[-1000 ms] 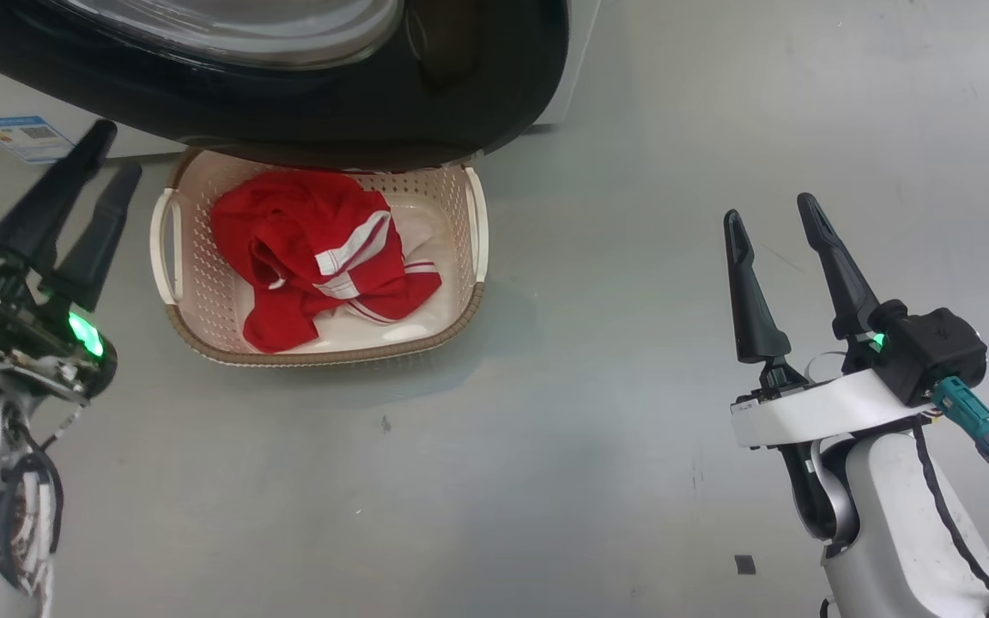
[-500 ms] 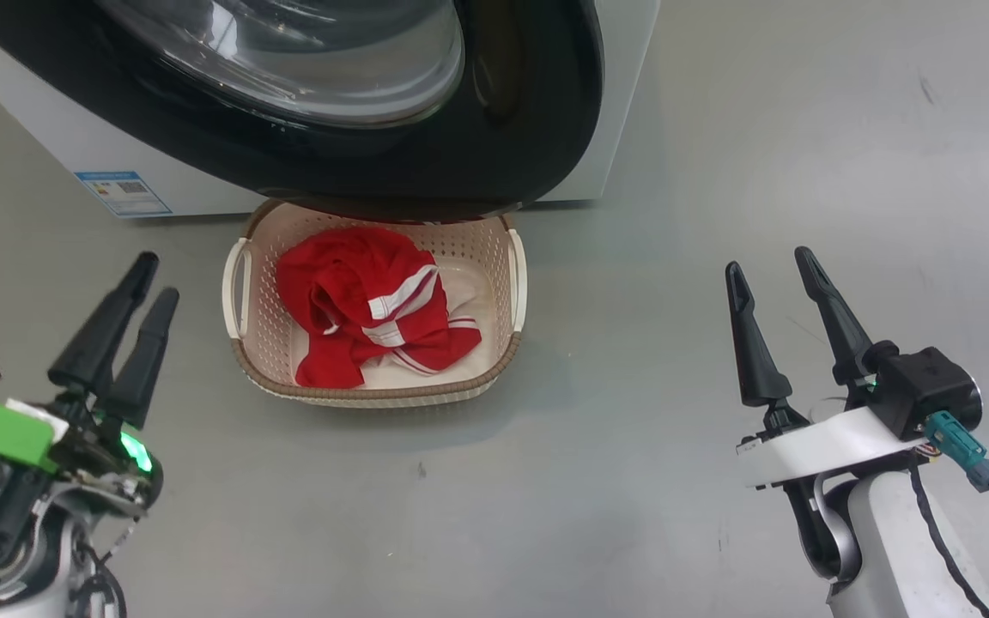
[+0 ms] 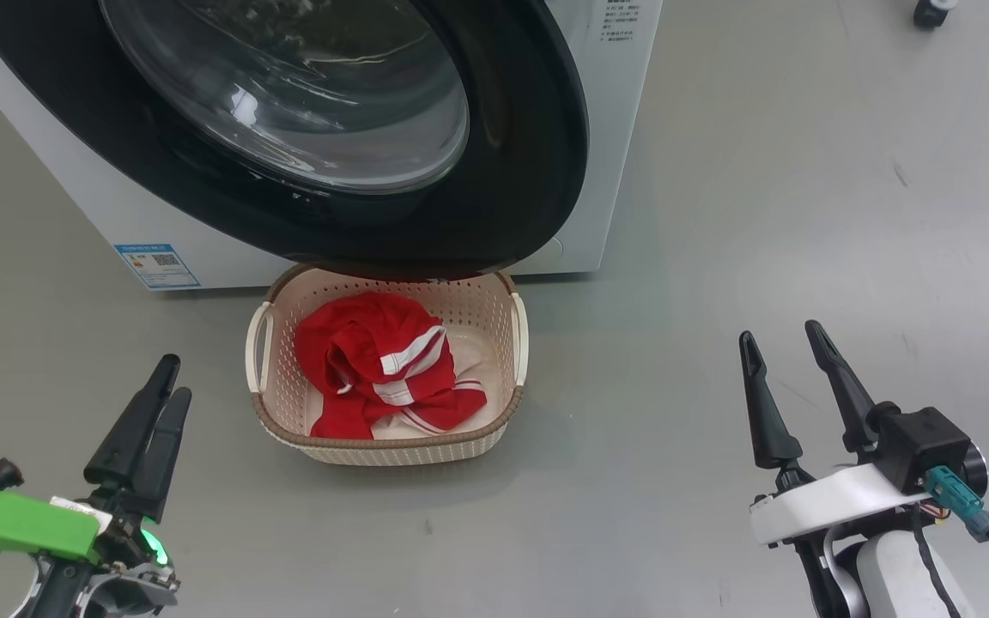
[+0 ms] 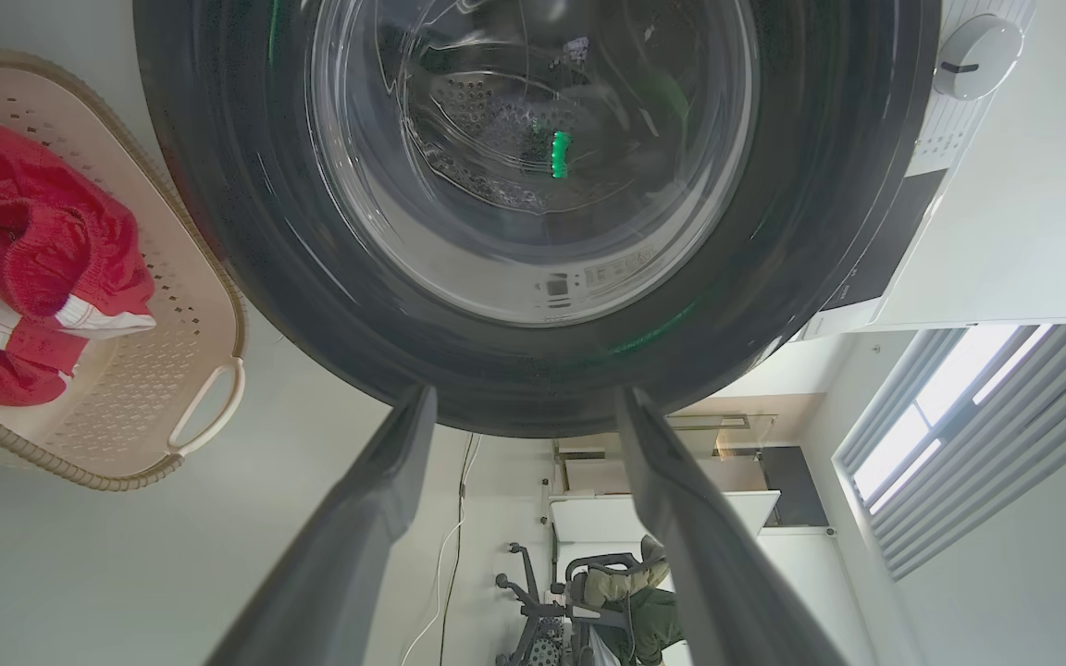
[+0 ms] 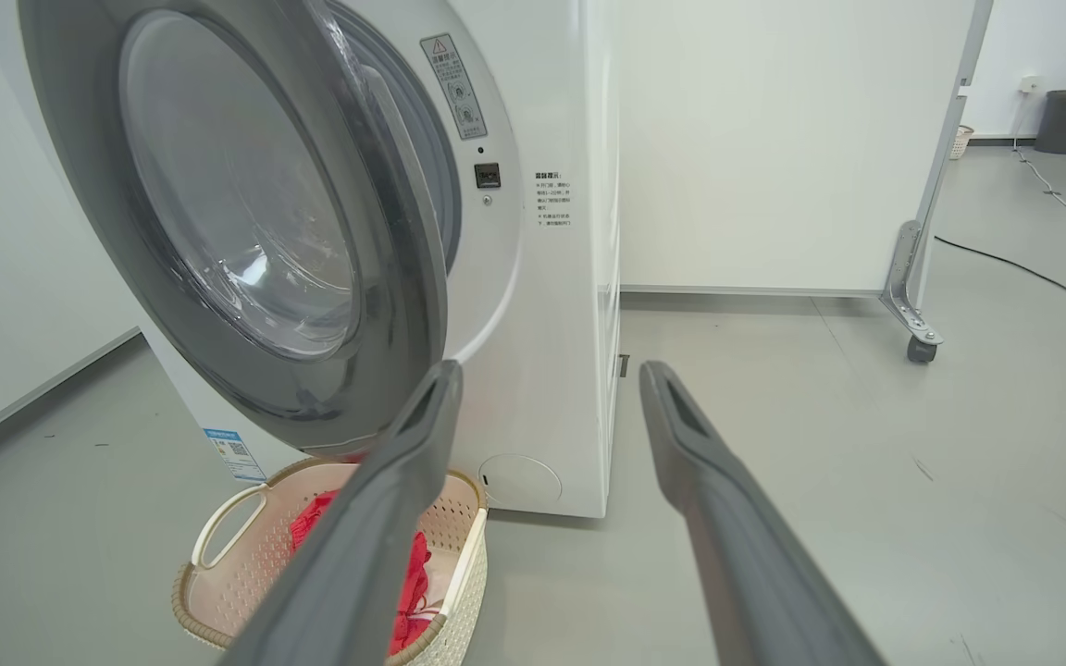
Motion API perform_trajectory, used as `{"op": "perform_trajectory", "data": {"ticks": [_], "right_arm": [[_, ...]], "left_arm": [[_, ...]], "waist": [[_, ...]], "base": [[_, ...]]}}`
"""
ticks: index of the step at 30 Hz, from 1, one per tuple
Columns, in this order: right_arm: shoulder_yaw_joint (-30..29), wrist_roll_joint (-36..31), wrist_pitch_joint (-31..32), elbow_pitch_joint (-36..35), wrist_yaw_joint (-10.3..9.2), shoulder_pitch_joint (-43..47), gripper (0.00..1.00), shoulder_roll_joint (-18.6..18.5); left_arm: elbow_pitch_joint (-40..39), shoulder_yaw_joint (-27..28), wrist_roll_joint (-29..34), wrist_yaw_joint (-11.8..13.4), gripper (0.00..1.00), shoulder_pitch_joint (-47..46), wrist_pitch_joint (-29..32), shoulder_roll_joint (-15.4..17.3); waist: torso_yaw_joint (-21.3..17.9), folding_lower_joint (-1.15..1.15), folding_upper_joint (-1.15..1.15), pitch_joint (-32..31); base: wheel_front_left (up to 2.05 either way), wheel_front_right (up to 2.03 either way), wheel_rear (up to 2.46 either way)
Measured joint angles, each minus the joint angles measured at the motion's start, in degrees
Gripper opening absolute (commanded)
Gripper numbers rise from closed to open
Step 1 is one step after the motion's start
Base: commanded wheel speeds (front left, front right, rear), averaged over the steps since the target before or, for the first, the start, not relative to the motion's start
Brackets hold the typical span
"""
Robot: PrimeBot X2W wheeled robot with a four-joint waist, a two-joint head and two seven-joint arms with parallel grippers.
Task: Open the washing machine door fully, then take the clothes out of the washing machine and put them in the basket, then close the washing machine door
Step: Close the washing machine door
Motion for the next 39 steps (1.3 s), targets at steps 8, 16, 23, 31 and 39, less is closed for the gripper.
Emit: {"op": "perform_trajectory", "data": {"ticks": [8, 16, 23, 31, 39], "right_arm": [[-0.4, -0.2, 0.0, -0.1, -0.12, 2.3, 1.0, 0.2], [-1.1, -0.7, 0.0, -0.8, -0.54, 4.0, 1.0, 0.3], [-1.7, -1.4, 0.0, -1.4, -0.54, 4.4, 1.0, 0.3], [-2.2, -2.0, 0.0, -2.1, -0.55, 5.5, 1.0, 0.4], [-2.0, -1.9, 0.0, -0.9, -0.59, 9.5, 1.0, 0.4]], "left_arm": [[-3.0, -0.9, 7.9, 0.0, 1.0, 3.0, -5.3, 0.0], [-9.1, -3.4, 28.7, 0.0, 1.0, 3.7, -15.5, 2.9], [-11.3, -5.6, 51.1, 0.0, 1.0, 3.8, -25.7, 8.3], [-8.8, -9.9, 63.7, 2.0, 1.0, 7.7, -30.2, 8.4], [-5.8, -15.0, 72.9, 5.4, 1.0, 11.6, -31.3, 8.9]], "waist": [[-0.1, 0.0, 0.0, -3.4], [0.3, 0.0, 0.0, -5.7], [0.4, 0.0, 0.0, -7.2], [0.7, 0.0, 0.0, -9.1], [1.4, 0.0, 0.0, -10.5]], "base": [[0.0, 0.0, 0.0], [0.0, 0.0, 0.0], [0.0, 0.0, 0.0], [0.0, 0.0, 0.0], [0.0, 0.0, 0.0]]}}
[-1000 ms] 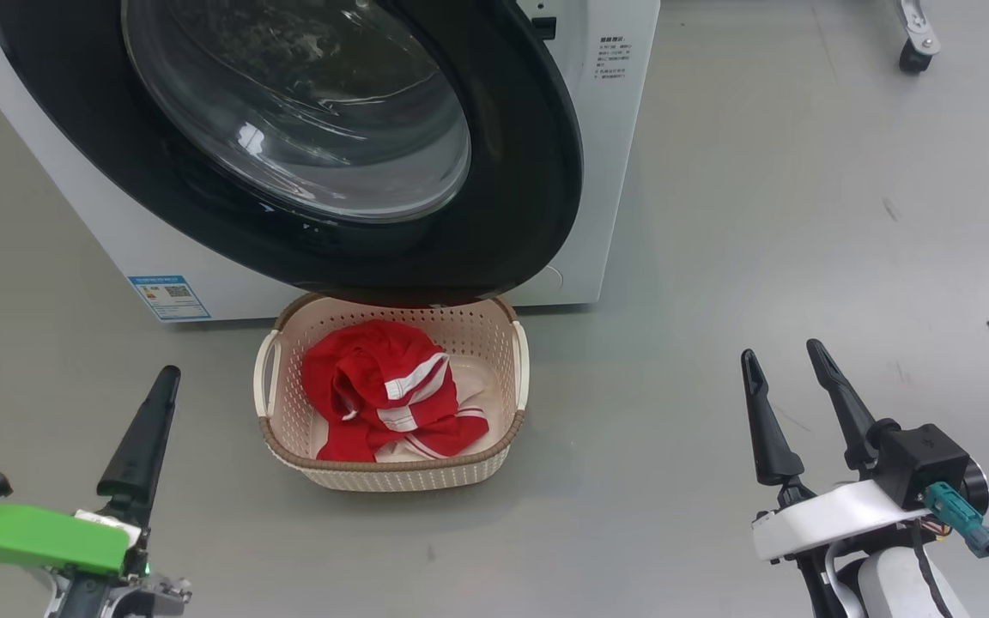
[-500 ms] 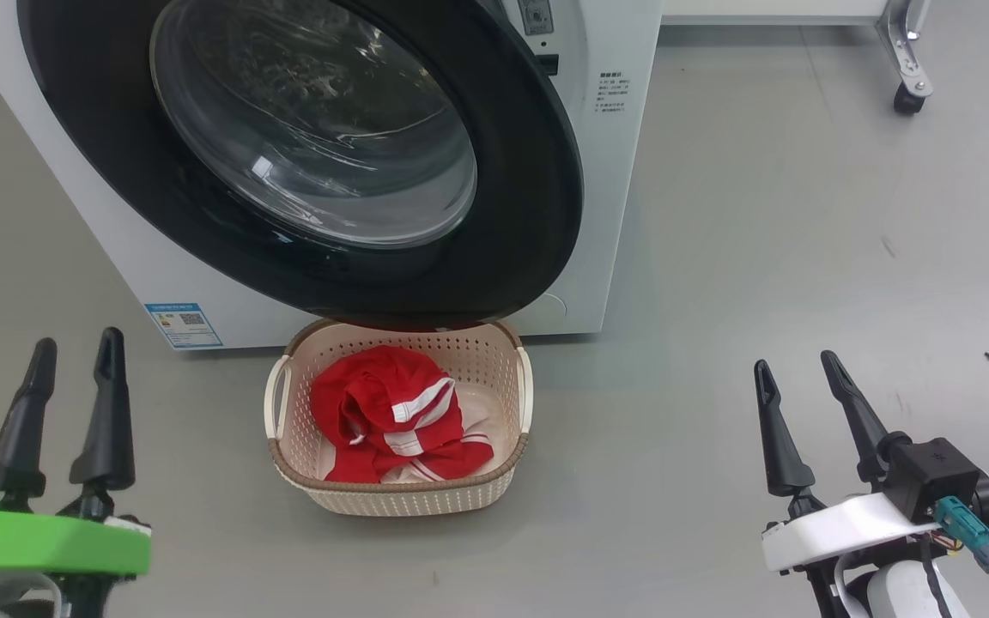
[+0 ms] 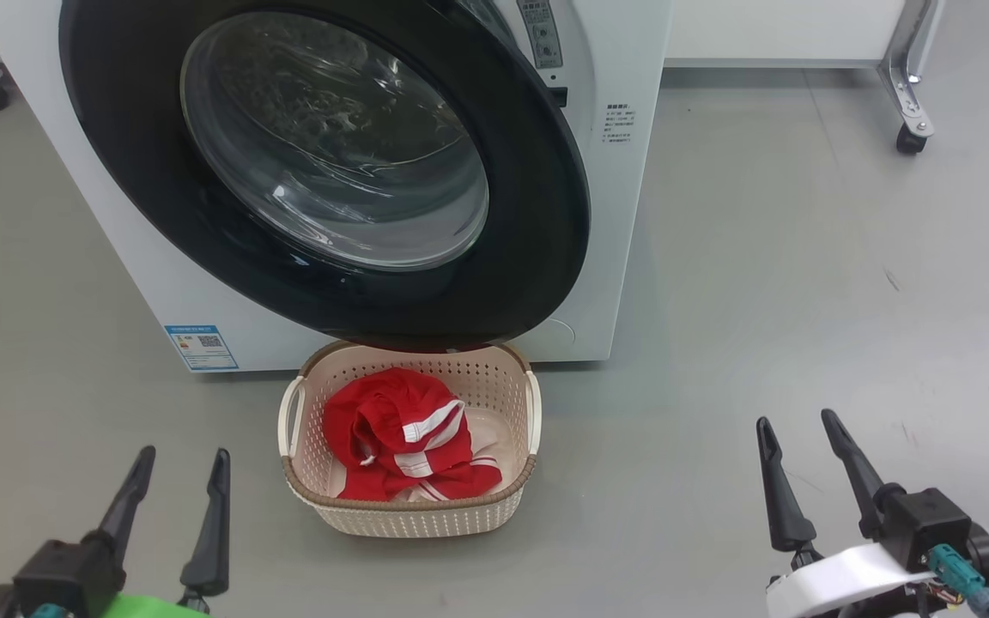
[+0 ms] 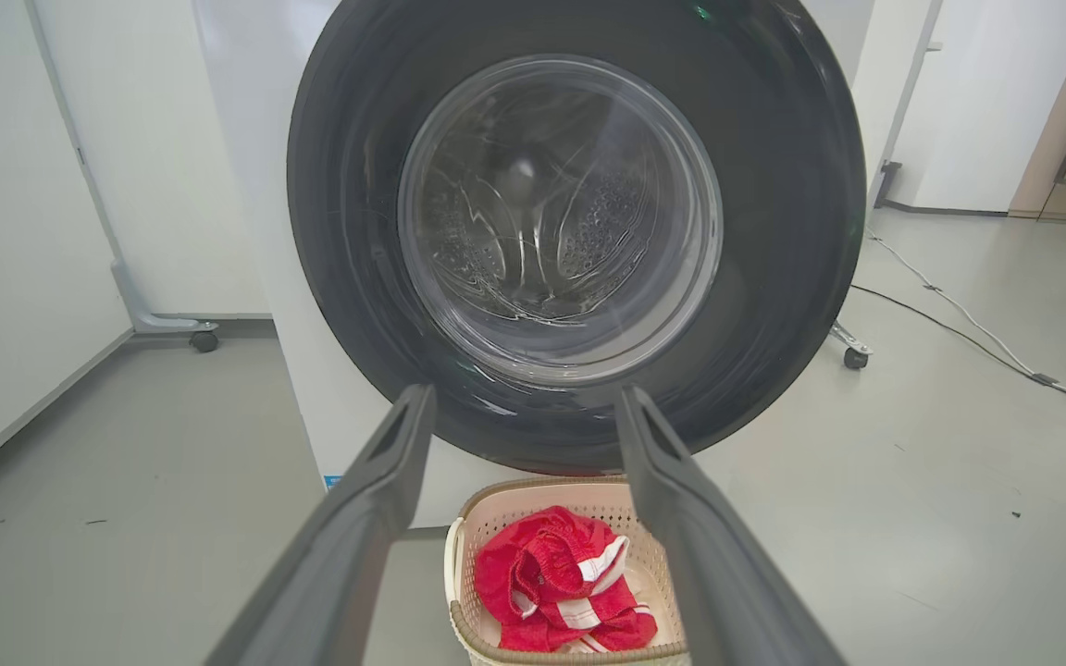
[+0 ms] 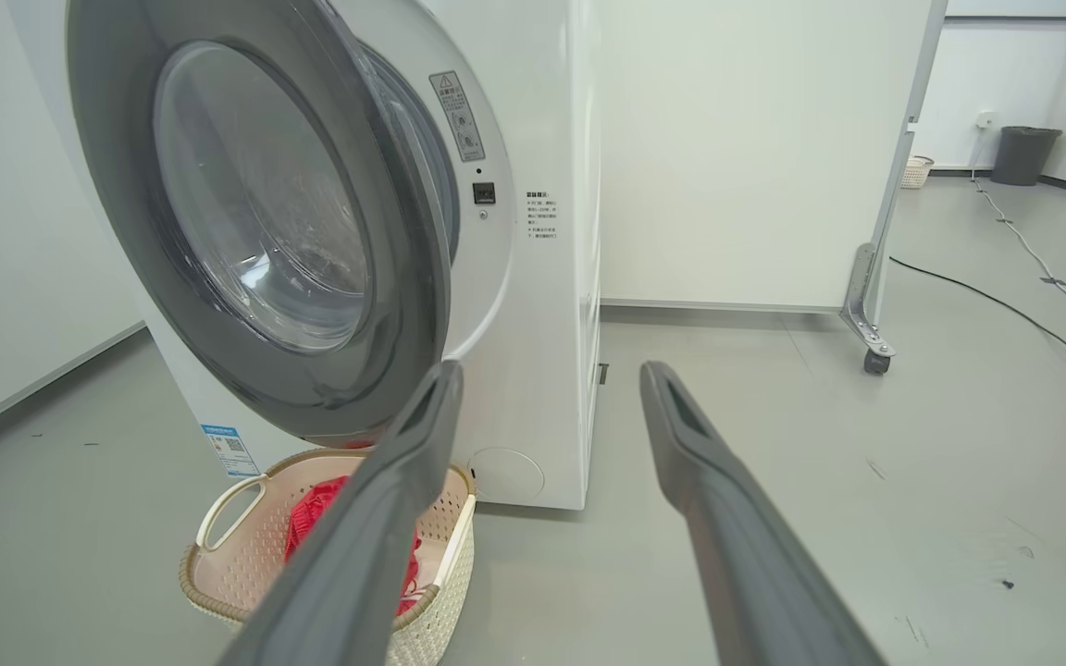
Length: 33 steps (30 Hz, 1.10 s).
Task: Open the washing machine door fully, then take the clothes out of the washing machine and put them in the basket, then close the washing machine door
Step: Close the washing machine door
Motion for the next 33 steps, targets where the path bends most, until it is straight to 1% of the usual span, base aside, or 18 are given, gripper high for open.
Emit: {"op": "perform_trajectory", "data": {"ticks": [3, 5, 9, 14, 23, 33], "right_arm": [[0.3, 0.0, 0.0, 0.2, -0.03, 0.6, 1.0, 0.0], [0.4, 0.0, 0.0, 0.6, -0.48, 0.9, 1.0, 0.1], [0.4, 0.0, 0.0, 0.7, -0.54, 1.0, 1.0, 0.1], [0.4, 0.0, 0.0, 0.7, -0.79, 1.0, 1.0, 0.1], [0.5, 0.0, 0.0, 0.5, -1.04, 1.0, 1.0, 0.1], [0.8, 0.0, 0.0, 0.5, -1.04, 1.0, 1.0, 0.1]], "left_arm": [[0.4, -0.5, 1.1, 0.7, 1.0, 0.7, -0.5, -0.1], [1.3, -1.0, 1.5, 1.3, 1.0, 0.9, -1.0, -0.4], [2.2, -1.9, 1.7, 2.3, 1.0, 1.2, -1.7, -2.0], [3.3, -2.2, 2.0, 3.4, 1.0, 1.2, -2.5, -2.3], [4.1, -3.2, 3.5, 4.2, 1.0, 1.2, -3.0, -3.4], [5.2, -3.5, 3.9, 4.7, 1.0, 1.2, -3.5, -3.7]], "waist": [[0.1, 0.0, 0.0, -0.1], [0.1, 0.0, 0.0, -0.2], [0.1, 0.0, 0.0, -0.3], [0.0, 0.0, 0.0, -0.6], [-0.1, 0.0, 0.0, -0.8], [-0.1, 0.0, 0.0, -1.0]], "base": [[0.0, 0.0, 0.0], [0.0, 0.0, 0.0], [0.0, 0.0, 0.0], [0.0, 0.0, 0.0], [0.0, 0.0, 0.0], [0.0, 0.0, 0.0]]}}
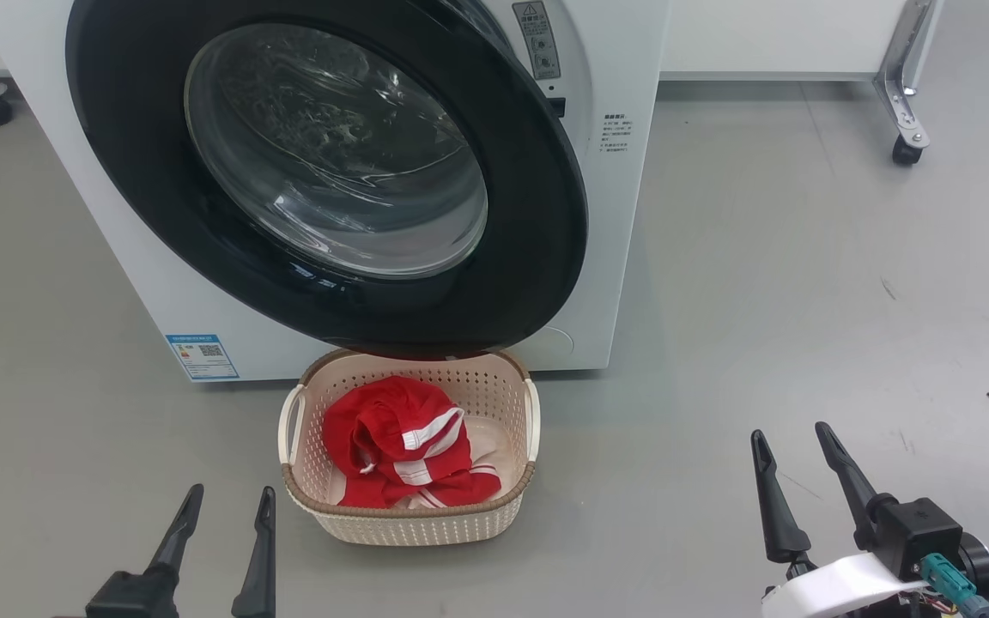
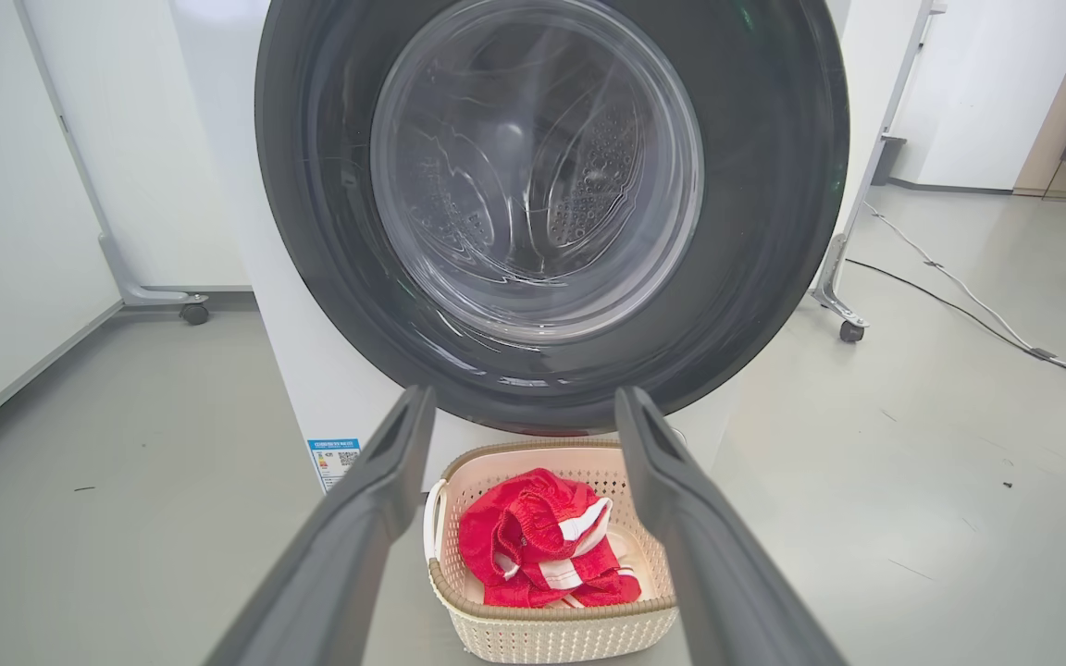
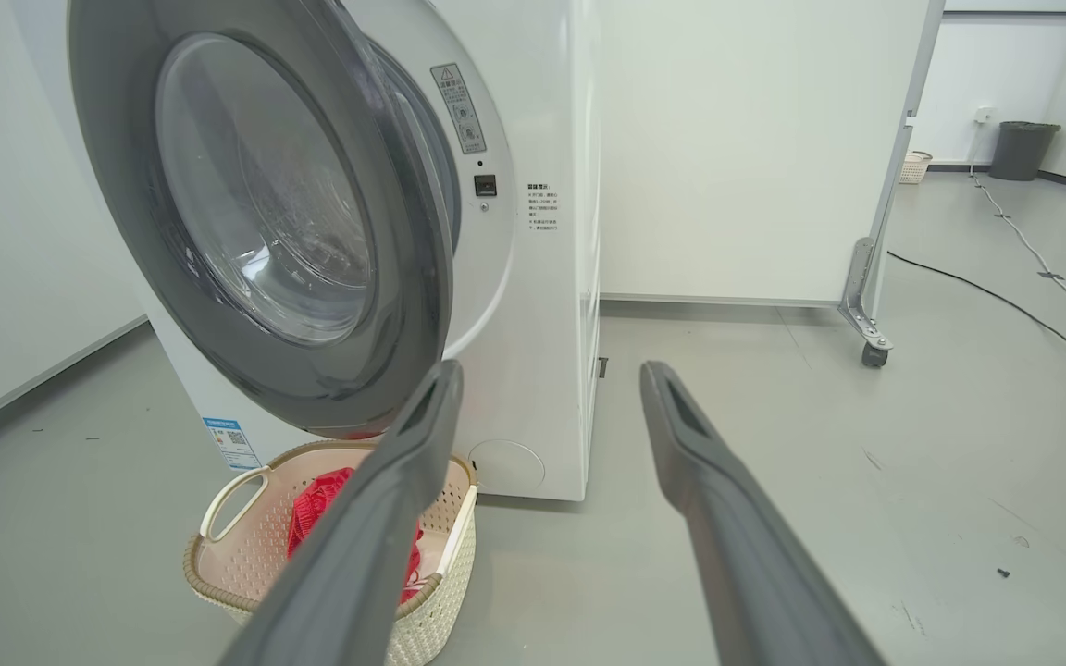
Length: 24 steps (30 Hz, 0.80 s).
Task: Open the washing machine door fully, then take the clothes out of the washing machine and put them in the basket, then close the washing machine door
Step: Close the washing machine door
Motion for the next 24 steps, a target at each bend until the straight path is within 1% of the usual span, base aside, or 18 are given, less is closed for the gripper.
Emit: {"op": "perform_trajectory", "data": {"ticks": [1, 2, 3, 4, 15, 20, 24], "right_arm": [[0.0, 0.0, 0.0, 0.0, 0.0, 0.0, 1.0, 0.0], [0.0, 0.0, 0.0, 0.0, 0.0, 0.0, 0.76, 0.0], [0.0, 0.0, 0.0, 0.0, 0.0, 0.0, 0.33, 0.0], [0.0, 0.1, 0.0, -0.1, -0.01, 0.0, 0.0, 0.0], [0.4, 0.2, 0.0, -0.3, 0.03, 0.0, 0.0, 0.0], [0.6, 0.1, 0.0, -0.3, 0.18, -0.2, 0.0, -0.1], [1.1, -0.3, 0.0, -0.2, 0.93, -0.7, 0.0, -0.8]], "left_arm": [[0.1, 0.0, 0.0, 0.0, 1.0, 0.0, 0.0, 0.0], [0.1, 0.0, 0.0, 0.0, 1.0, 0.0, 0.0, -0.1], [0.2, 0.0, 0.2, 0.0, 1.0, 0.0, 0.0, -0.1], [0.3, 0.0, 0.2, 0.0, 1.0, 0.0, -0.1, -0.1], [1.1, -0.2, 0.4, 0.0, 1.0, 0.0, -0.5, -0.2], [1.7, -0.8, 0.5, 0.0, 1.0, -0.1, -0.5, -0.2], [1.7, -1.8, 0.8, 0.0, 1.0, -0.4, -1.0, -0.3]], "waist": [[0.0, 0.0, 0.0, 0.0], [0.0, 0.0, 0.0, 0.0], [0.0, 0.0, 0.0, 0.0], [0.0, 0.0, 0.0, -0.1], [0.3, 0.0, 0.0, -0.1], [1.1, 0.0, 0.0, 0.0], [2.1, 0.0, 0.0, 0.2]], "base": [[0.0, 0.0, 0.0], [0.0, 0.0, 0.0], [0.0, 0.0, 0.0], [0.0, 0.0, 0.0], [0.0, 0.0, 0.0], [0.0, 0.0, 0.0], [0.0, 0.0, 0.0]]}}
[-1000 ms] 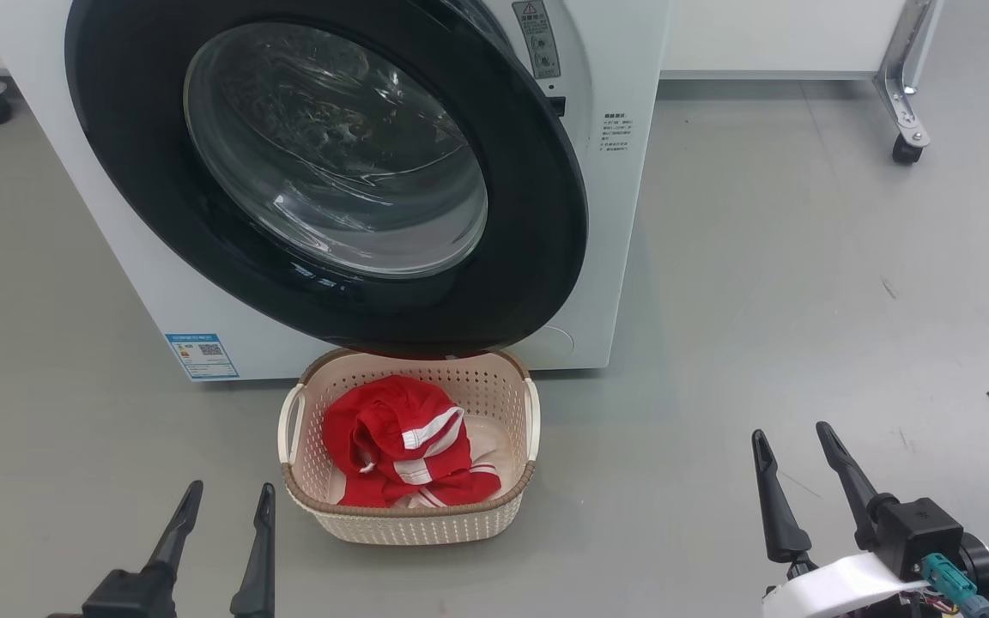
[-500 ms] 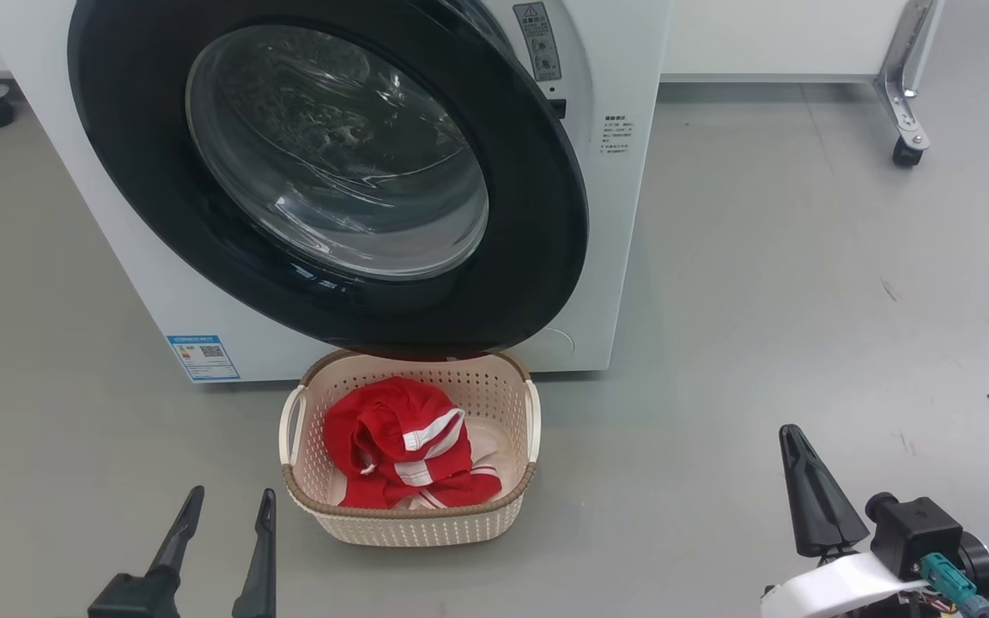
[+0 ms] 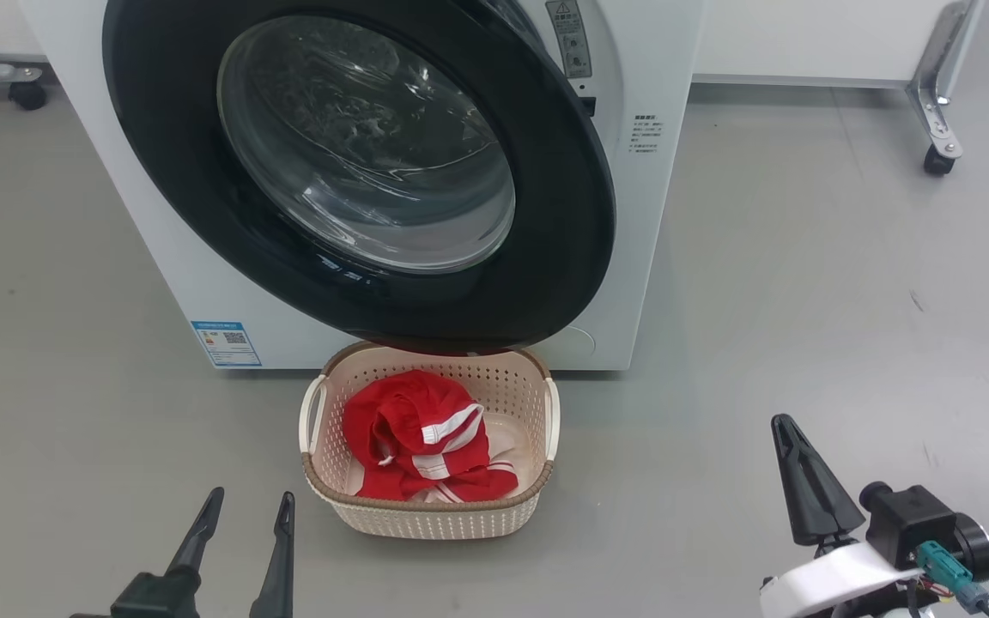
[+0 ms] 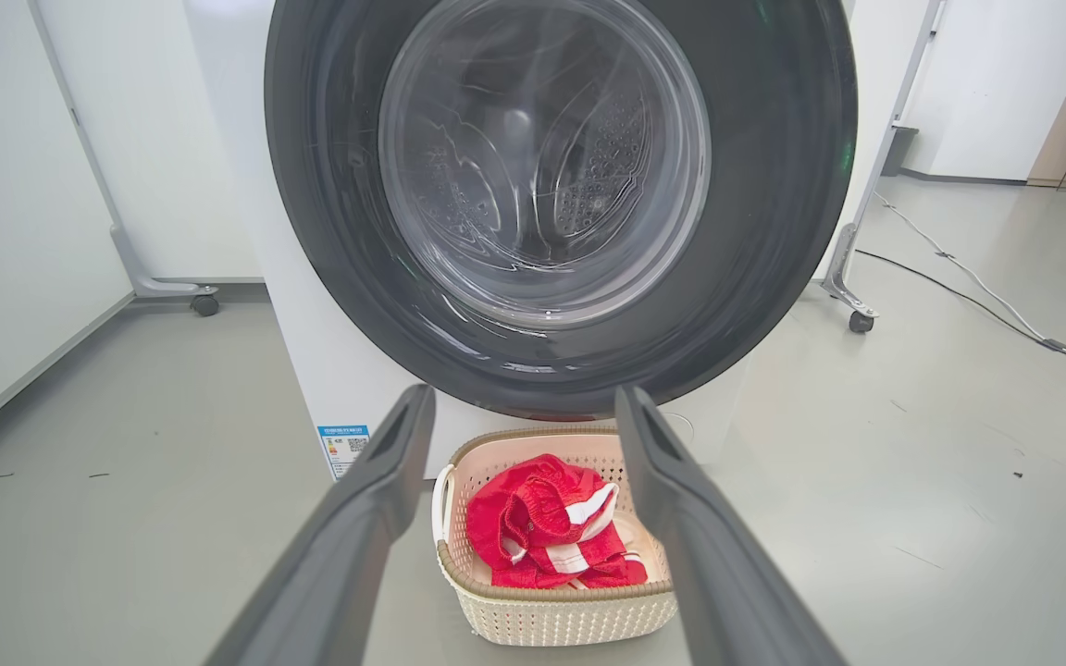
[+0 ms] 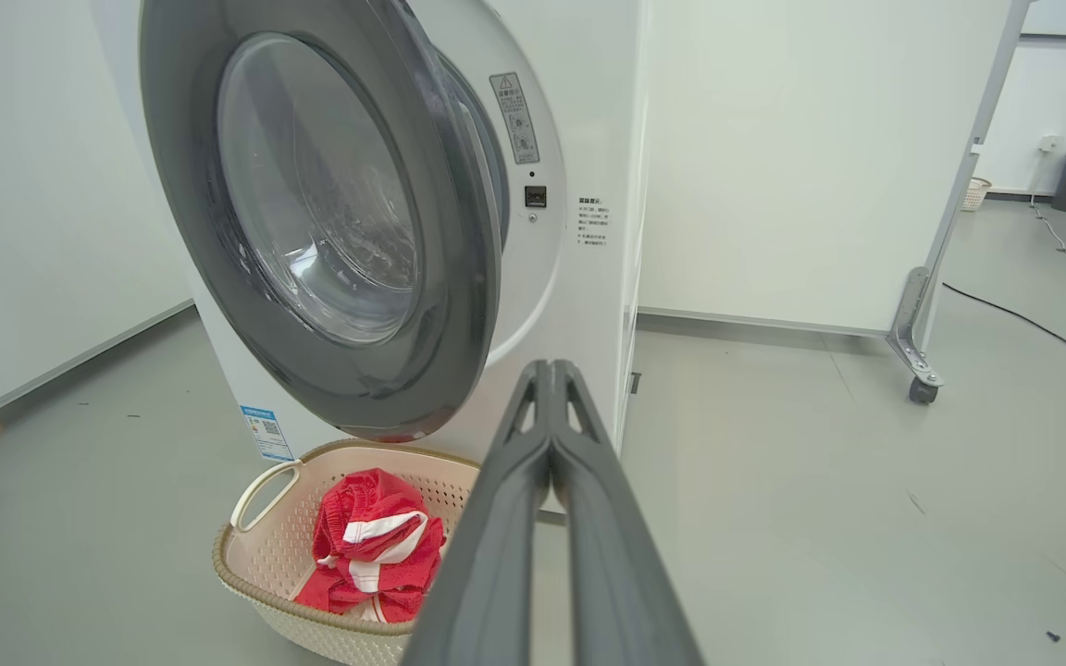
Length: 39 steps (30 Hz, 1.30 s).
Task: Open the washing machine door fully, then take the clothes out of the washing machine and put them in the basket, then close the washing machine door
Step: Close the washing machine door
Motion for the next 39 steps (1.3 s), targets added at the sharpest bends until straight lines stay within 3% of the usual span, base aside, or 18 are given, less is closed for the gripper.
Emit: {"op": "perform_trajectory", "data": {"ticks": [18, 39], "right_arm": [[3.9, -2.3, 0.4, 2.6, 2.76, -16.1, 0.0, -3.4], [4.0, -3.1, 4.2, 10.2, 3.38, -36.4, 0.0, -7.2]], "left_arm": [[-1.6, -2.5, 0.6, -0.9, 1.0, -4.0, -0.5, -1.5], [-2.1, -4.5, 0.7, -1.9, 1.0, -10.5, -2.4, -3.4]], "waist": [[6.8, 0.0, 0.0, 4.3], [13.5, 0.0, 0.0, 14.0]], "base": [[0.0, 0.0, 0.0], [0.0, 0.0, 0.0]]}}
